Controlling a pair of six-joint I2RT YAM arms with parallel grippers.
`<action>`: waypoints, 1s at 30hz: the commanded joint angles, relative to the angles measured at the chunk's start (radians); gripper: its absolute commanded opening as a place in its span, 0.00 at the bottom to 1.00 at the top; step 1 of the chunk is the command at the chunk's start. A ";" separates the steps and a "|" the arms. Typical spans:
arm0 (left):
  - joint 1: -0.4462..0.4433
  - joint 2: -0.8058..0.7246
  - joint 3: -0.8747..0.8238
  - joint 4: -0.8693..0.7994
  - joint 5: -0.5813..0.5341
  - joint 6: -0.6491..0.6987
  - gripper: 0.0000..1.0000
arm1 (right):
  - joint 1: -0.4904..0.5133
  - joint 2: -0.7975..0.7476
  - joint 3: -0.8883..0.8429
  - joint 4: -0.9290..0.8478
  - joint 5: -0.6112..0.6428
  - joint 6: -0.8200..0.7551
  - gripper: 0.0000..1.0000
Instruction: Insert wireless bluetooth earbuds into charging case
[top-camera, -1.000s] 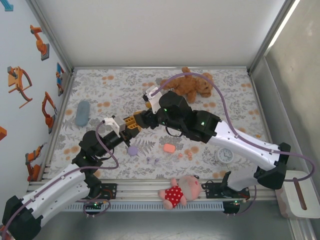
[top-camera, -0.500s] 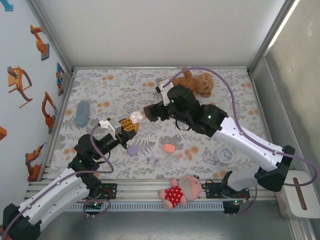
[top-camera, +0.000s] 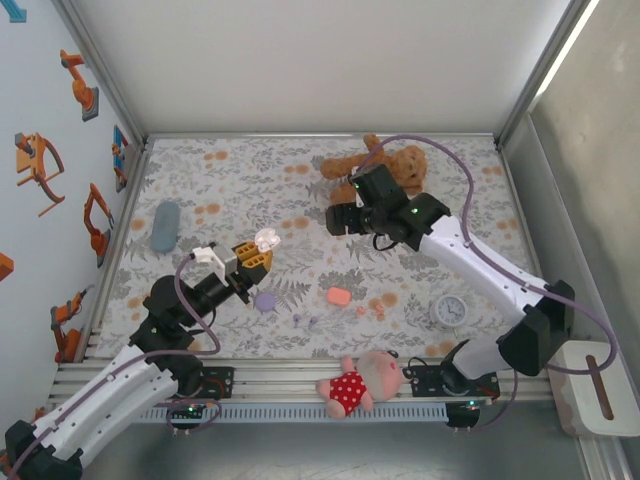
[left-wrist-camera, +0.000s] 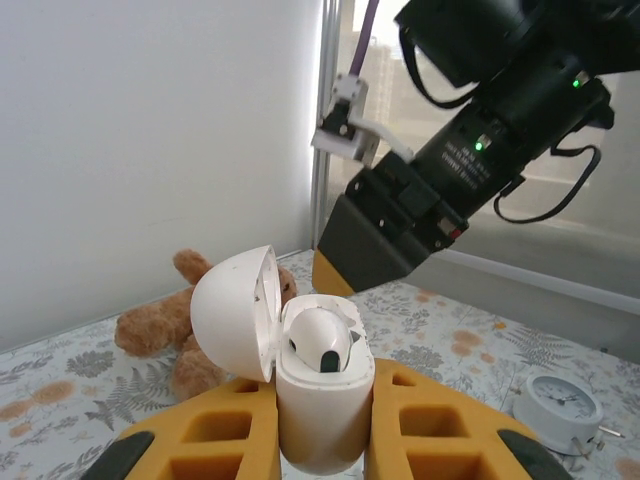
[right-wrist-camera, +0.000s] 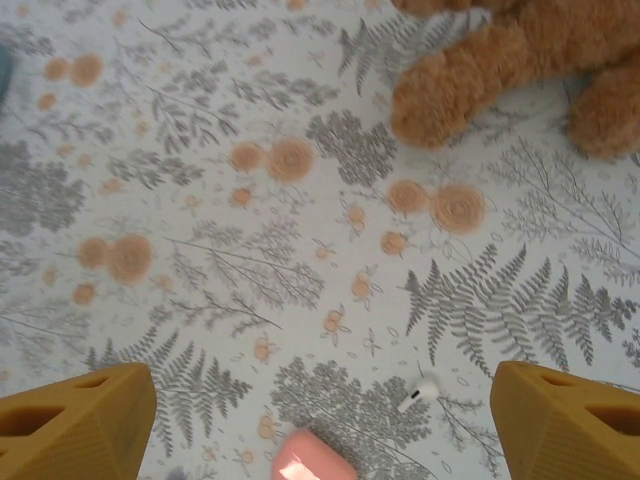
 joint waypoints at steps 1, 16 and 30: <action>-0.005 -0.021 -0.015 -0.002 -0.014 0.001 0.00 | -0.027 0.043 -0.061 -0.050 -0.008 0.051 0.83; -0.005 -0.050 -0.012 -0.013 -0.014 0.001 0.00 | -0.045 0.276 -0.200 0.039 0.026 0.084 0.70; -0.006 -0.049 -0.006 -0.022 -0.014 0.005 0.00 | -0.045 0.380 -0.202 0.039 0.013 0.065 0.64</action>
